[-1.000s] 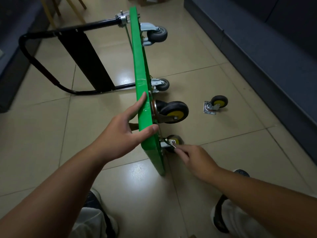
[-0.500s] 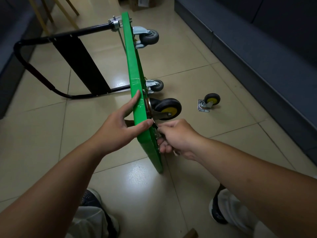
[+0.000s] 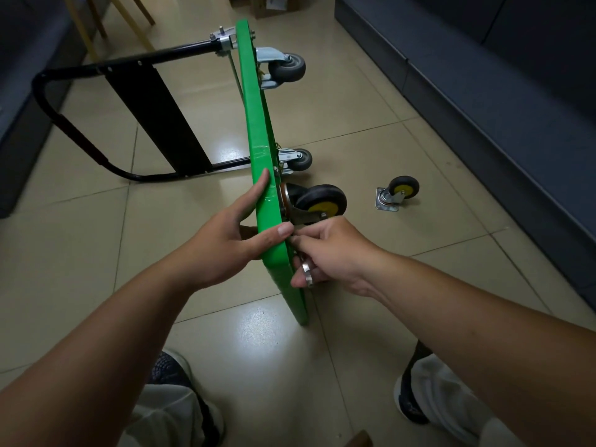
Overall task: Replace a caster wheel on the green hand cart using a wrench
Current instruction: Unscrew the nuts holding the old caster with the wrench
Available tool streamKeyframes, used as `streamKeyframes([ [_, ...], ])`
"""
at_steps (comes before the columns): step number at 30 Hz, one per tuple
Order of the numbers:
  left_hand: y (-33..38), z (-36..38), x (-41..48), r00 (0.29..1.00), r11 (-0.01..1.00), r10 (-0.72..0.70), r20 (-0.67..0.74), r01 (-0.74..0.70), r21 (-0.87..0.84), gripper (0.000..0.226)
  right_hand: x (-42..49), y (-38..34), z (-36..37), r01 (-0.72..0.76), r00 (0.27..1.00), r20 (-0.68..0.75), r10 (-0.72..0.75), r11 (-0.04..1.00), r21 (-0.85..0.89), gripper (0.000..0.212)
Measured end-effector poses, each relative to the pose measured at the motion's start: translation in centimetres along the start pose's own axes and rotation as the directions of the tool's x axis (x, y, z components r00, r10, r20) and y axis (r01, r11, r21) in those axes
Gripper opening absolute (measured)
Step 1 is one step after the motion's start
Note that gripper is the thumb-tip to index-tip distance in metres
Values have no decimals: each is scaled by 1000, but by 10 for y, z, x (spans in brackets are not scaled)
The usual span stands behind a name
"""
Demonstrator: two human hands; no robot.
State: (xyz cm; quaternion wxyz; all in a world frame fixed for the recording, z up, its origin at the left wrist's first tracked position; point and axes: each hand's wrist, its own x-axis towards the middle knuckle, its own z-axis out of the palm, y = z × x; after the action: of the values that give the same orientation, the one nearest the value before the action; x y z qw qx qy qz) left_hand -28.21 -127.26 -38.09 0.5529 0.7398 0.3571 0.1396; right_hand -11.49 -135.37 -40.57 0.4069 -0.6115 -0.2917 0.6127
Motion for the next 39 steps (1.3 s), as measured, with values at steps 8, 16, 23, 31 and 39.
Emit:
streamKeyframes([
  [8, 1, 0, 0, 1000, 1000, -9, -1, 9, -6, 95, 5, -5, 3, -39, 999, 20, 42, 992, -119, 22],
  [16, -2, -4, -1, 1000, 999, -18, -18, 19, 26, 96, 29, 90, -13, 323, 924, -67, -376, 863, -388, 45],
  [23, -6, -2, 4, 998, 1000, 7, -58, -6, 10, 96, 84, 128, -15, 459, 738, -133, -662, 637, -620, 52],
  [31, -7, 1, 4, 994, 996, 39, -99, -31, 80, 97, 58, 109, -39, 395, 855, 87, -511, 532, -749, 59],
  [39, -8, 6, -2, 999, 998, 42, -26, -41, 47, 118, -22, 69, -29, -41, 993, -118, 25, 990, -136, 16],
])
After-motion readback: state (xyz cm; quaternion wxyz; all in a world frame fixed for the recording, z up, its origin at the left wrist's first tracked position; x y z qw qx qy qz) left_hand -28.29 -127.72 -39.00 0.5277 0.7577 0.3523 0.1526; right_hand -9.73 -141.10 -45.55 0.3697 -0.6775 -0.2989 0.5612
